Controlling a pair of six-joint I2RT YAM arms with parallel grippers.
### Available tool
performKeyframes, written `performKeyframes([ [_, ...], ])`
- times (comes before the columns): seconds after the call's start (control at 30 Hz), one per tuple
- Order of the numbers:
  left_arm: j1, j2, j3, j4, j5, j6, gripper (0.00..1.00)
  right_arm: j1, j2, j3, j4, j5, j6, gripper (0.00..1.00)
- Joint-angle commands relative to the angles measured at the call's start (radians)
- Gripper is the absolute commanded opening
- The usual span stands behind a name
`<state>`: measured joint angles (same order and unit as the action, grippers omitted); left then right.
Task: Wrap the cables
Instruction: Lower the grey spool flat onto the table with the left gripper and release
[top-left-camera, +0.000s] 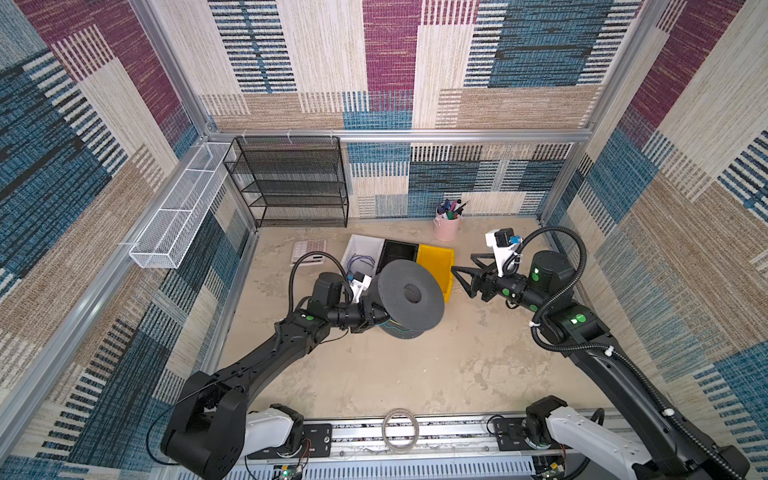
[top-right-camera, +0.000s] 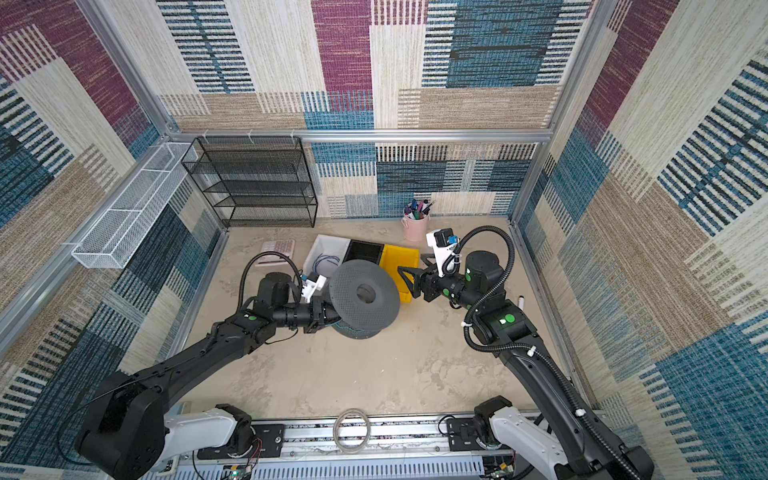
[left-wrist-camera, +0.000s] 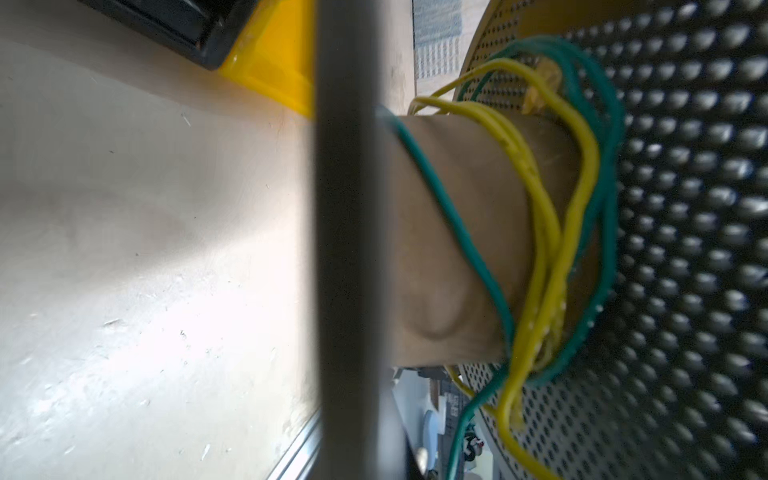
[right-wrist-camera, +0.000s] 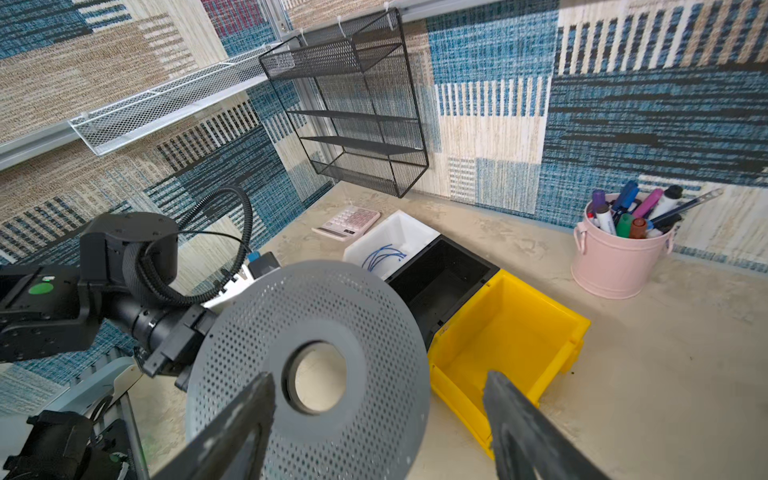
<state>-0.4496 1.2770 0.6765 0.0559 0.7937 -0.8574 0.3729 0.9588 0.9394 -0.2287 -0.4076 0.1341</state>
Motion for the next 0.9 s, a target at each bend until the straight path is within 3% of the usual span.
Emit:
performKeyframes([
  [0.0, -0.024, 0.045, -0.044, 0.200, -0.025, 0.043, 0.00, 0.001, 0.032, 0.002, 0.042, -0.056, 0.033, 0.79],
  [0.2, -0.037, 0.170, -0.079, 0.318, -0.007, 0.021, 0.00, 0.003, 0.086, -0.051, 0.081, -0.137, 0.058, 0.77],
  [0.4, -0.037, 0.214, -0.063, 0.175, -0.053, 0.106, 0.00, 0.004, 0.107, -0.112, 0.108, -0.168, 0.067, 0.76],
  [0.53, -0.034, 0.168, -0.062, 0.024, -0.144, 0.173, 0.15, 0.004, 0.108, -0.134, 0.113, -0.162, 0.061, 0.76],
  [0.67, -0.031, 0.152, -0.029, -0.154, -0.242, 0.233, 0.40, 0.004, 0.115, -0.145, 0.130, -0.170, 0.062, 0.76],
  [0.87, -0.014, 0.085, -0.056, -0.262, -0.347, 0.230, 0.47, 0.004, 0.115, -0.147, 0.146, -0.175, 0.059, 0.76],
])
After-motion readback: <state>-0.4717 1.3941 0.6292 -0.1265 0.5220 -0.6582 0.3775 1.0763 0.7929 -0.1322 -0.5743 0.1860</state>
